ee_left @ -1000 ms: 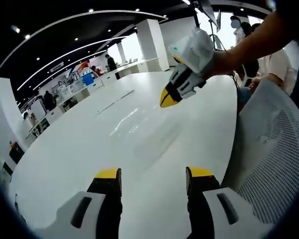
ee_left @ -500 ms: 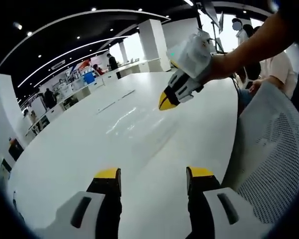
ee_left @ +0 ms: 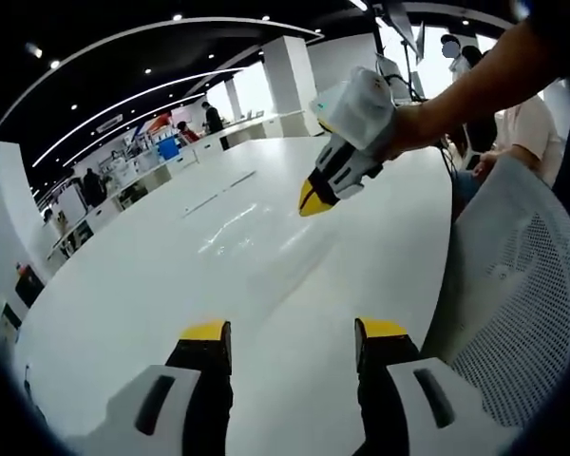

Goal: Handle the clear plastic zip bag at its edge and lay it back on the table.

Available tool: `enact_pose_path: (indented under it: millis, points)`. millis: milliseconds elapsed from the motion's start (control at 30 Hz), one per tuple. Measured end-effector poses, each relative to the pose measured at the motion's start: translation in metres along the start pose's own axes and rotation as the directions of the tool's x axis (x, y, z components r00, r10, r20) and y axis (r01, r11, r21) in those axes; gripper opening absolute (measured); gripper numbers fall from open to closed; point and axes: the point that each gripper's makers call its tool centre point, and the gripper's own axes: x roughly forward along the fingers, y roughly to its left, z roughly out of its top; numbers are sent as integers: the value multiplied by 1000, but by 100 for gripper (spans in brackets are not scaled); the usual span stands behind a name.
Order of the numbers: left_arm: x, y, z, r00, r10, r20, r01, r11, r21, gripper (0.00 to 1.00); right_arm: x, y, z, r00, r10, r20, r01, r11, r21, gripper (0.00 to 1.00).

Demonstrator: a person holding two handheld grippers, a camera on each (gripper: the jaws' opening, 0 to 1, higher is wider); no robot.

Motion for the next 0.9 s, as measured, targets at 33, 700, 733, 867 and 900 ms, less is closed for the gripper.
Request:
enact_pose_path:
  millis: [33, 700, 733, 867, 900]
  points:
    - [0, 0, 0, 1000, 0, 0, 0, 1000, 0, 50, 1, 1, -1, 1000, 9, 0, -9, 1000, 2, 1]
    - [2, -2, -3, 1000, -7, -11, 7, 1000, 15, 50, -5, 22, 1, 993, 105, 50, -107, 993, 57, 20]
    - [1, -2, -3, 1000, -6, -10, 6, 1000, 14, 50, -4, 21, 0, 993, 104, 55, -107, 992, 61, 21]
    - [1, -1, -4, 1000, -5, -10, 5, 1000, -3, 51, -10, 20, -1, 992, 100, 76, -107, 990, 90, 23]
    - [0, -1, -5, 1000, -6, -12, 6, 1000, -10, 51, -11, 19, -2, 992, 100, 79, -107, 990, 92, 23]
